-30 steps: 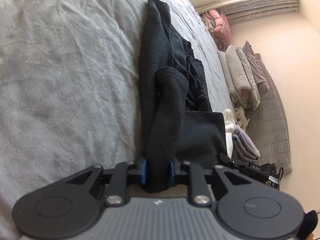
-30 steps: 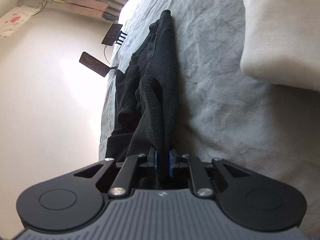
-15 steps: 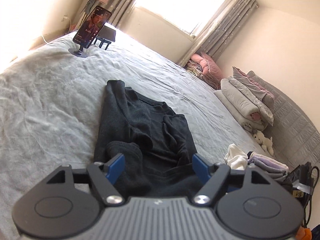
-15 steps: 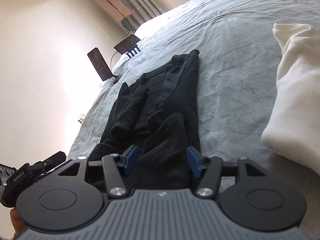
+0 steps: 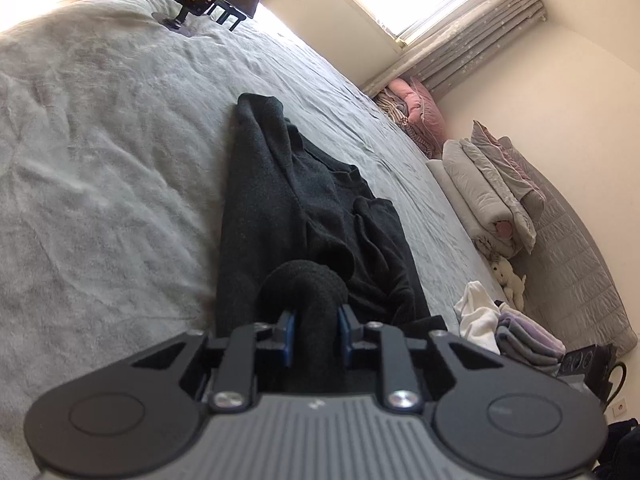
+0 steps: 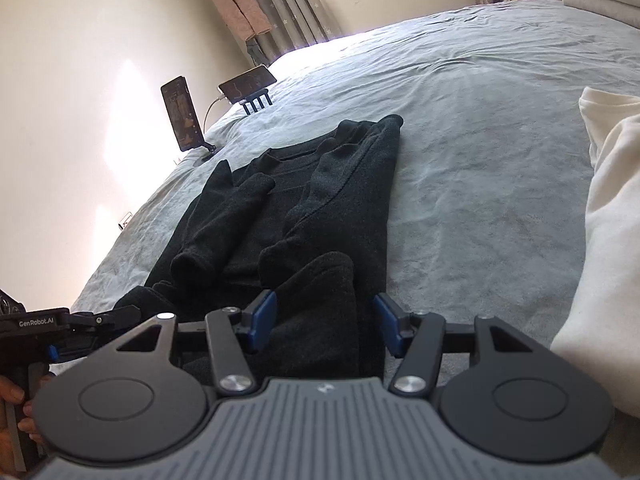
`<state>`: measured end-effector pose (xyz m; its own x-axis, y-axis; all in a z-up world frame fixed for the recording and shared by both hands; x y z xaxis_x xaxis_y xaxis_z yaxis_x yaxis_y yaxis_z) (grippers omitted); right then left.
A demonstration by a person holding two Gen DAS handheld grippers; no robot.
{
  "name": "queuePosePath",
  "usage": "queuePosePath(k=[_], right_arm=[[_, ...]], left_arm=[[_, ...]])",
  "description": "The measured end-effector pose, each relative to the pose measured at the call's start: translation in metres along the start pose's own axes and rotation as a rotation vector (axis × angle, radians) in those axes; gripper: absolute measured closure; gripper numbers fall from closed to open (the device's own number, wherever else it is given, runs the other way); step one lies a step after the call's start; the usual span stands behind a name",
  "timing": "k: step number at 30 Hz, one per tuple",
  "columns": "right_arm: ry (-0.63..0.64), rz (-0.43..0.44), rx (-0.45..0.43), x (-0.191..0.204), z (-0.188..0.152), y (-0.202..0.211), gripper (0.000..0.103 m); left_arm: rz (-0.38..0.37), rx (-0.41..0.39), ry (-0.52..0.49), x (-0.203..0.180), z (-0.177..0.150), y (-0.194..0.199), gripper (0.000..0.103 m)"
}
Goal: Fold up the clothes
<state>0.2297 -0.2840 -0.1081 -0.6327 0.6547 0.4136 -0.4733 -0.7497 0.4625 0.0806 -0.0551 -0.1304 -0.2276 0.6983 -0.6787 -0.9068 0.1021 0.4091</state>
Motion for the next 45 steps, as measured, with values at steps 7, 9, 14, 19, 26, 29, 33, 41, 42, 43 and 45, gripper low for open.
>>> queuePosePath(k=[7, 9, 14, 19, 26, 29, 33, 41, 42, 43, 45], right_arm=[[-0.072, 0.041, -0.059, -0.015, -0.001, 0.005, 0.078], [-0.097, 0.04, -0.065, -0.019, 0.001, 0.005, 0.079], [-0.093, 0.026, -0.062, -0.018, 0.0, 0.001, 0.082], [-0.071, 0.029, -0.073, -0.015, 0.0, 0.002, 0.082], [0.008, -0.003, -0.069, -0.014, -0.004, -0.01, 0.081], [0.096, -0.036, -0.07, -0.01, -0.008, -0.013, 0.081], [0.151, -0.03, -0.124, 0.002, 0.002, 0.005, 0.079], [0.274, 0.076, -0.123, 0.041, 0.003, 0.009, 0.079], [0.283, 0.074, -0.108, 0.041, 0.0, 0.005, 0.079], [0.291, 0.068, -0.085, 0.039, -0.005, 0.0, 0.079], [0.288, 0.039, -0.031, 0.028, -0.015, -0.011, 0.079]], left_arm=[[-0.437, 0.127, 0.401, -0.004, -0.002, 0.015, 0.094], [-0.316, 0.073, 0.357, 0.013, 0.002, 0.014, 0.093], [-0.007, 0.006, 0.271, 0.052, 0.002, 0.0, 0.091], [-0.041, -0.065, 0.2, 0.038, 0.012, 0.003, 0.053], [0.135, -0.08, -0.121, 0.034, 0.014, -0.012, 0.082], [0.183, -0.099, -0.221, 0.03, 0.018, -0.012, 0.081], [0.197, -0.15, -0.304, 0.015, 0.028, 0.007, 0.06], [-0.005, -0.109, -0.474, -0.032, 0.014, 0.008, 0.06], [-0.005, -0.085, -0.491, -0.032, 0.009, 0.004, 0.06], [0.016, -0.063, -0.512, -0.026, 0.004, -0.002, 0.06], [0.051, -0.035, -0.518, -0.013, -0.002, -0.009, 0.063]])
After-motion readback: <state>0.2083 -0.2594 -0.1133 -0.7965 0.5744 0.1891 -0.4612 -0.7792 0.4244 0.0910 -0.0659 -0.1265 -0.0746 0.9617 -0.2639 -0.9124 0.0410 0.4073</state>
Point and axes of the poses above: each gripper's, at about its wrist camera, not at the fingertips, and y roughly against the way its jaws point, x to its left, z to its top, the point moved 8 cm from there along -y, roughly the way its jaws point, and after that the axes turned 9 degrees about -x, right-handed, at the moved point
